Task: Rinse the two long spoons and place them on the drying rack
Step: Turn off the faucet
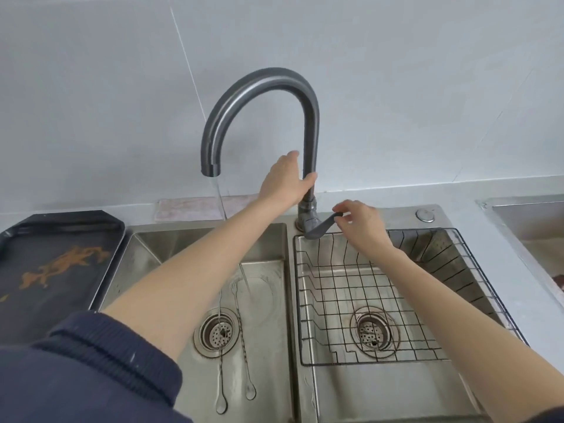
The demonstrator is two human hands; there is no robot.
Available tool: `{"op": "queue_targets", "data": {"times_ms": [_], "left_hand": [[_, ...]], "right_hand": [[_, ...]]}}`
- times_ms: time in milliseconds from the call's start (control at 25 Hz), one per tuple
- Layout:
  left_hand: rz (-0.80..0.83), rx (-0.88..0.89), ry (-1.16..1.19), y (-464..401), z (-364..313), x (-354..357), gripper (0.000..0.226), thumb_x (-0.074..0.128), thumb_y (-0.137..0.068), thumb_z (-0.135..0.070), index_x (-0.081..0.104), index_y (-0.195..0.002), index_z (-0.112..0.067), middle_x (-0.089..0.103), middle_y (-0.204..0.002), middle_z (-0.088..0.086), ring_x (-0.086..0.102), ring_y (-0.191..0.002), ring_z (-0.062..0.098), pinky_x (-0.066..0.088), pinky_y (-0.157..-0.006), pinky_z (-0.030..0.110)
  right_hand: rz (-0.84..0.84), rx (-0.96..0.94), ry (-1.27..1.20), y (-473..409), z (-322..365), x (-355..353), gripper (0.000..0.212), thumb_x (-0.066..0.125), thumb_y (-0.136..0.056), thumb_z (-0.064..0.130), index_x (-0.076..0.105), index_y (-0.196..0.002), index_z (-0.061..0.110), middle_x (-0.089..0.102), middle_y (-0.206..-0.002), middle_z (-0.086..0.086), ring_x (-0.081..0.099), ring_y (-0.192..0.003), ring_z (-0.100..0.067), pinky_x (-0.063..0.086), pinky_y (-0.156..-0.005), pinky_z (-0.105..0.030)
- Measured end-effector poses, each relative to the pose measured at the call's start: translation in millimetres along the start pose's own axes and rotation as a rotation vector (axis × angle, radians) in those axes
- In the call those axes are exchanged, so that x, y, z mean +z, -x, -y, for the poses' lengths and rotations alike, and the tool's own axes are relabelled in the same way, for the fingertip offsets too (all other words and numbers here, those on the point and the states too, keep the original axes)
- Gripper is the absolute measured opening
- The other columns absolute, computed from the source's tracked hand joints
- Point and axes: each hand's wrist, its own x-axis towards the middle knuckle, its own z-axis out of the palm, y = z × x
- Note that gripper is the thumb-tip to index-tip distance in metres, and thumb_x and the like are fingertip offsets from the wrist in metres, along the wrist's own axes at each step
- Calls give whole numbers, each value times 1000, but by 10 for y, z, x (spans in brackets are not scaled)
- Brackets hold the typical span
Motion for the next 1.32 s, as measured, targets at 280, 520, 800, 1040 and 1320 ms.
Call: {"op": "queue_targets", "data": {"times_ms": [280, 520, 800, 1040, 1320], "left_hand": [[-35, -93, 277, -288, -6, 197, 39, 50, -91, -22, 46, -126, -7, 59, -127, 8, 59, -111, 24, 42, -87, 24], [-132, -53, 291, -310, 73, 325, 32, 48, -92, -23, 51, -119, -6, 63, -120, 8, 60, -105, 22, 39, -81, 21], [-166, -24, 311, -297, 95, 389, 34, 48, -93, -21, 49, -122, -5, 61, -121, 10, 59, -108, 22, 42, -86, 24], [-90, -32, 352, -221, 104, 318, 39, 47, -93, -15, 44, -131, -11, 57, -131, 6, 57, -116, 20, 40, -92, 21], [7, -48, 336, 60, 397, 255, 42, 50, -92, -19, 42, -133, -13, 54, -132, 6, 55, -116, 19, 35, -83, 11]], "right_hand": [[-39, -25, -4, -165, -93, 29, 14, 60, -86, 10, 73, -90, 6, 72, -94, -12, 64, -88, -26, 46, -76, -29], [-35, -33, -15, -260, -117, 20, 12, 63, -84, 12, 74, -89, 8, 73, -91, -10, 64, -85, -23, 43, -74, -25], [-60, -28, -35, -291, -87, 16, 13, 64, -84, 12, 74, -91, 8, 74, -93, -10, 63, -82, -20, 43, -76, -22], [-81, -23, -9, -246, -54, 74, 17, 59, -86, 10, 73, -95, 6, 73, -98, -13, 65, -90, -27, 50, -83, -32], [7, -61, 100, -48, 187, 246, 38, 46, -92, 12, 52, -129, 19, 54, -128, -7, 60, -103, -31, 53, -78, -43]]}}
